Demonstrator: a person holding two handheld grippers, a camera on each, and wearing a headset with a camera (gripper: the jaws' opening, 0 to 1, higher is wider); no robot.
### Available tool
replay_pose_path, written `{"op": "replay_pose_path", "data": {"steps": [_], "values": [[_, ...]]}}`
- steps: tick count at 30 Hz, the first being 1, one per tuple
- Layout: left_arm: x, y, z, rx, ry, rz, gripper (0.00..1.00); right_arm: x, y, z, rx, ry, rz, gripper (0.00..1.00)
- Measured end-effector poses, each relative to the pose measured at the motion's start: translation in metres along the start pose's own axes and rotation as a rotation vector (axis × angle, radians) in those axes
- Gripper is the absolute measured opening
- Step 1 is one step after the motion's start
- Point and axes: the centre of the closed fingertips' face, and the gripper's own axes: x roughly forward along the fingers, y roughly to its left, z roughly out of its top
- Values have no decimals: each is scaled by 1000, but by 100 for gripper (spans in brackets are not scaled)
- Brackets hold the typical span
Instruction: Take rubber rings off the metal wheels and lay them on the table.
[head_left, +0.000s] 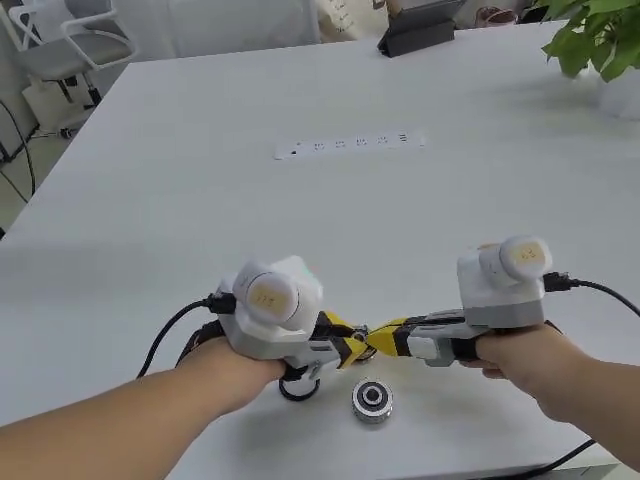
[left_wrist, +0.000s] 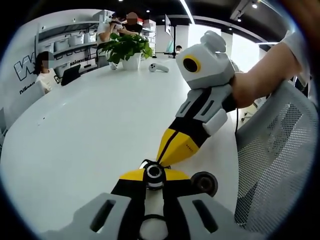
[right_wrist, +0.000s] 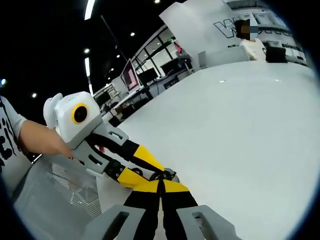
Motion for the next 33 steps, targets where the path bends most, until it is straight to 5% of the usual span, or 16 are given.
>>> {"op": "replay_pose_path", "data": {"steps": [24,33], "values": [[-1,-1,0,-6,-14,4,7,-5,19,4,94,-48,101,0],[-1,-1,0,-4,-13,-1,7,-5,9,1,36,-22,33,0]]}}
